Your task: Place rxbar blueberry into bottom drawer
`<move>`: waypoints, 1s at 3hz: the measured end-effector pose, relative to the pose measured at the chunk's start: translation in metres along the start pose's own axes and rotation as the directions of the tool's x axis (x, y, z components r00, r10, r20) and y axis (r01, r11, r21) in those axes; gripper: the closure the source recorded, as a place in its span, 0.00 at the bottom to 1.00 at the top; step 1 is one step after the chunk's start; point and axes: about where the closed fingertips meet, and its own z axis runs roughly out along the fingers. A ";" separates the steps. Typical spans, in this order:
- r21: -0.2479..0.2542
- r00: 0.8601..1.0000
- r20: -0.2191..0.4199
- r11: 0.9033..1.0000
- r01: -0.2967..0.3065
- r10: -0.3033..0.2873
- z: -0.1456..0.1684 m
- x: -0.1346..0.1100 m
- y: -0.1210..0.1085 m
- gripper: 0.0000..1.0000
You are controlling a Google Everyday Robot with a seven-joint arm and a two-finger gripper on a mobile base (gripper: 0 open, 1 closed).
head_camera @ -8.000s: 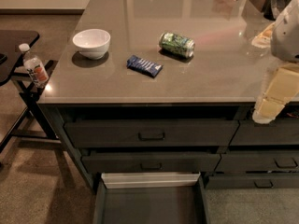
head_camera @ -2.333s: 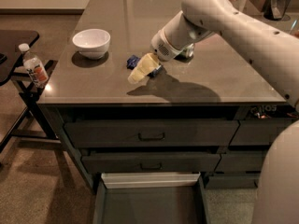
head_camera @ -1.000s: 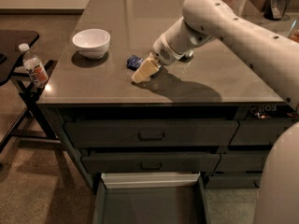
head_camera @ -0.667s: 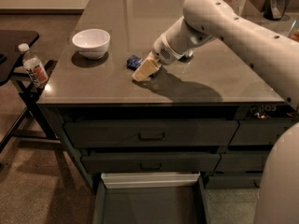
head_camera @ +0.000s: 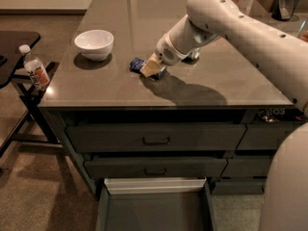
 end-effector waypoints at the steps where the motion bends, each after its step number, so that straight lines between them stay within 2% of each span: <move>1: 0.000 1.000 -0.001 1.000 0.004 -0.004 -0.001 -0.001 0.001 1.00; 3: 0.020 0.998 0.054 0.999 0.039 -0.040 -0.055 0.011 0.030 1.00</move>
Offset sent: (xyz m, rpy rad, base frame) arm -0.0413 -0.0362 0.0361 0.0285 -0.0483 0.0104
